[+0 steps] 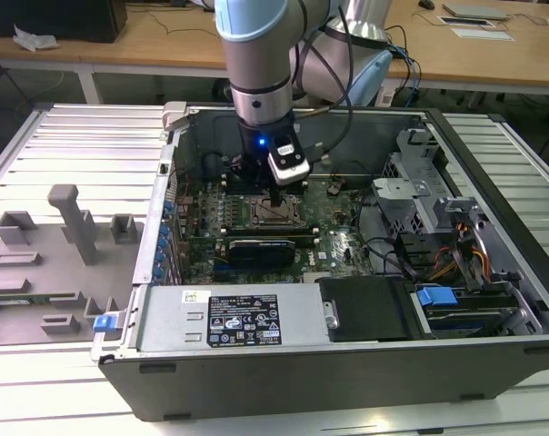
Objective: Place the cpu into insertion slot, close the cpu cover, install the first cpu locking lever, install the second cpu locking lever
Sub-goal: 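Install the first cpu locking lever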
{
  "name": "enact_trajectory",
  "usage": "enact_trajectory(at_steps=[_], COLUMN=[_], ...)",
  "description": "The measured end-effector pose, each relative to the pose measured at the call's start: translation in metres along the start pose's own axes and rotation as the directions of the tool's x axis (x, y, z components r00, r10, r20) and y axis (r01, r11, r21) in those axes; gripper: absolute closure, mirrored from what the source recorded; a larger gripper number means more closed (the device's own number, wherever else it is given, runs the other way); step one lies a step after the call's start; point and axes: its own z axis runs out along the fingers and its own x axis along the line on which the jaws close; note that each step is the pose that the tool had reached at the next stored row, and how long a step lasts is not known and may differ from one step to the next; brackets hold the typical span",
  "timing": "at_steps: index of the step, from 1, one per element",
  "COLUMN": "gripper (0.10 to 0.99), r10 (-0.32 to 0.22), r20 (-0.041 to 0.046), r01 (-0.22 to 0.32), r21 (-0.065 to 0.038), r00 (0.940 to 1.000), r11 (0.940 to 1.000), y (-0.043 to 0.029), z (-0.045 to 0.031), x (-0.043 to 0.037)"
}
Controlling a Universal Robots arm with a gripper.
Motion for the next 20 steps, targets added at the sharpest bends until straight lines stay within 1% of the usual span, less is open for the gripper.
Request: enact_trajectory(at_steps=[2,3,5,7,9,13,16,20], gripper=[0.980,0.980,0.980,0.980,0.980,0.980,0.980,0.980], r10=[-0.007,-0.023,-0.043,-0.071,-0.109,-0.132,-0.139,-0.139], r20=[0.0003,-0.0002,-0.0022,-0.0042,-0.0065,-0.0103,-0.0106,-0.0105], r01=[0.007,0.023,0.043,0.071,0.110,0.132,0.139,0.139], r21=[0.011,0.026,0.024,0.021,0.015,0.015,0.014,0.014], r00=[1.0000,0.9997,0.9991,0.9975,0.9940,0.9912,0.9902,0.9902], r11=[0.9999,0.9994,0.9988,0.9972,0.9939,0.9911,0.9902,0.9901], y=[-0.0001,-0.0001,-0.0001,-0.0002,-0.0001,-0.0001,0.0001,0.0007], z=[0.0003,0.0005,0.0005,0.0005,0.0006,0.0003,-0.0028,-0.0107], x=[0.0000,-0.0001,-0.0001,-0.0001,-0.0001,-0.0002,-0.0007,-0.0020])
